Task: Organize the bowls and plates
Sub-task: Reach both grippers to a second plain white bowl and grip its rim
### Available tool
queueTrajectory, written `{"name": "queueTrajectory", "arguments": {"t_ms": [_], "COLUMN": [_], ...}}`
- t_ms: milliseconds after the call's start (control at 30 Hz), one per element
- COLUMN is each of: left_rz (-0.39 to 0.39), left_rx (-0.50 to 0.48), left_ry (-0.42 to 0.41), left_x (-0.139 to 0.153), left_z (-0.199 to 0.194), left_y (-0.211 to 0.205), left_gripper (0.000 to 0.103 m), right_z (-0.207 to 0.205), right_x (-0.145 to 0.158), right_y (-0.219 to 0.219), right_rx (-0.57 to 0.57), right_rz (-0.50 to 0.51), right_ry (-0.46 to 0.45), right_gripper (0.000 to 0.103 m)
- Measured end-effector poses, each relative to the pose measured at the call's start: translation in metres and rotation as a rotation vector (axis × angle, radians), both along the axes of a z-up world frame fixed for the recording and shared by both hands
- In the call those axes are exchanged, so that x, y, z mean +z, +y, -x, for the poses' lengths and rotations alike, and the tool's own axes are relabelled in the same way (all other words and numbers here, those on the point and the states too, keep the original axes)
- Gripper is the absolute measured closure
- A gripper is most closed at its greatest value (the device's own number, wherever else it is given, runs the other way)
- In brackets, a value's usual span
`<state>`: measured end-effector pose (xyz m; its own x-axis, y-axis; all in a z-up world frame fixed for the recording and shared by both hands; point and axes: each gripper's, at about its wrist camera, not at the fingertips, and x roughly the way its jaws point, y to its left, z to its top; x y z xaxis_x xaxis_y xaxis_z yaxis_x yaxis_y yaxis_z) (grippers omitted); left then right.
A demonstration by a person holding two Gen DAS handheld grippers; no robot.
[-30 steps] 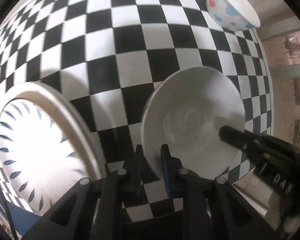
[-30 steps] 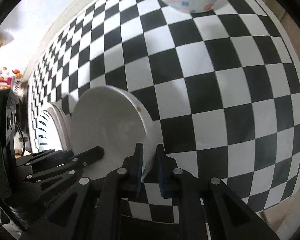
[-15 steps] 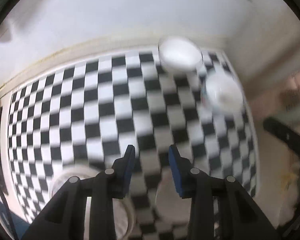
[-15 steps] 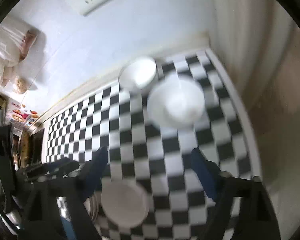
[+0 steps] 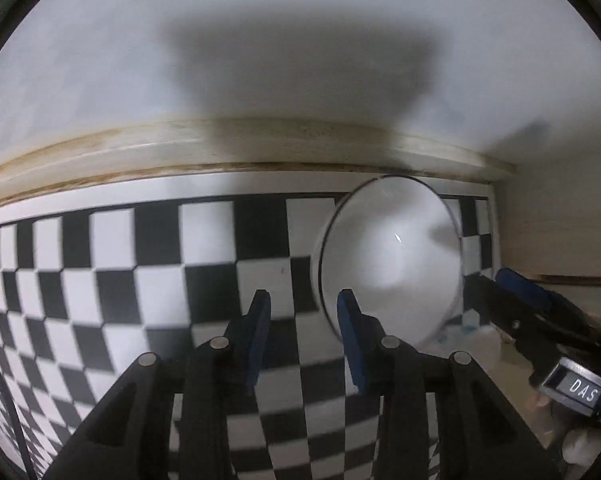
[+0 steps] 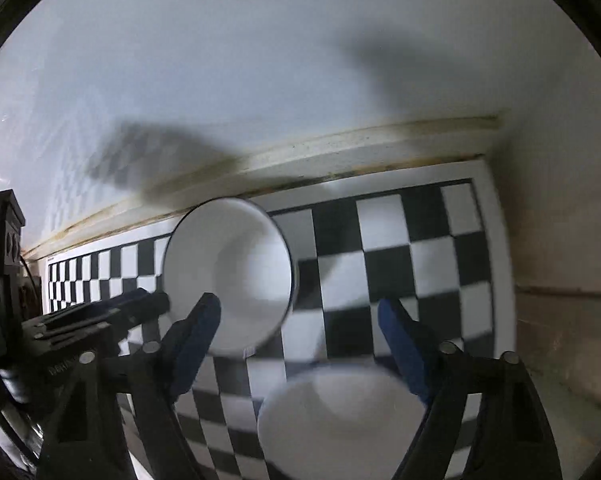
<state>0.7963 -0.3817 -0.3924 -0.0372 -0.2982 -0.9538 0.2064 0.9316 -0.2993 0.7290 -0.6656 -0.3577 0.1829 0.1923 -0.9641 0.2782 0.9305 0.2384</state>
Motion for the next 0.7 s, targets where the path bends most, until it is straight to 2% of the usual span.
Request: {"name": "queueTrajectory", "arguments": {"t_ms": [33, 133, 200, 233, 267, 367, 500, 700], "left_rz": [0.0, 0.01, 0.017, 0.021, 0.028, 0.031, -0.011, -0.004], "left_rx": [-0.002, -0.012, -0.014, -0.013, -0.011, -0.026, -0.043, -0.043], "left_ry": [0.013, 0.053, 0.055, 0.056, 0.054, 0.031, -0.02, -0.042], "left_x": [-0.005, -0.021, -0.026, -0.028, -0.028, -0.025, -0.014, 0.007], "left_z": [-0.005, -0.011, -0.013, -0.013, -0.014, -0.012, -0.009, -0.005], "left_y": [-0.003, -0.009, -0.01, -0.01, -0.01, -0.015, -0.02, -0.011], "left_gripper": [0.071, 0.072, 0.072, 0.08, 0.086, 0.09, 0.09, 0.09], "right_z": [-0.008, -0.023, -0.028, -0.029, -0.031, -0.029, -0.03, -0.026], "right_x": [-0.009, -0.034, -0.048, -0.052, -0.057, -0.064, -0.06, -0.042], "right_y": [-0.001, -0.003, -0.006, -0.007, -0.008, -0.01, -0.001, -0.001], "right_rx": [0.001, -0.007, -0.021, -0.024, -0.027, -0.041, -0.022, -0.023], "right_rz": [0.0, -0.022, -0.055, -0.068, -0.079, -0.121, -0.062, -0.085], "right_ry": [0.018, 0.067, 0.099, 0.11, 0.119, 0.109, 0.104, 0.075], "right_gripper": [0.026, 0.042, 0.058, 0.066, 0.082, 0.094, 0.095, 0.095]}}
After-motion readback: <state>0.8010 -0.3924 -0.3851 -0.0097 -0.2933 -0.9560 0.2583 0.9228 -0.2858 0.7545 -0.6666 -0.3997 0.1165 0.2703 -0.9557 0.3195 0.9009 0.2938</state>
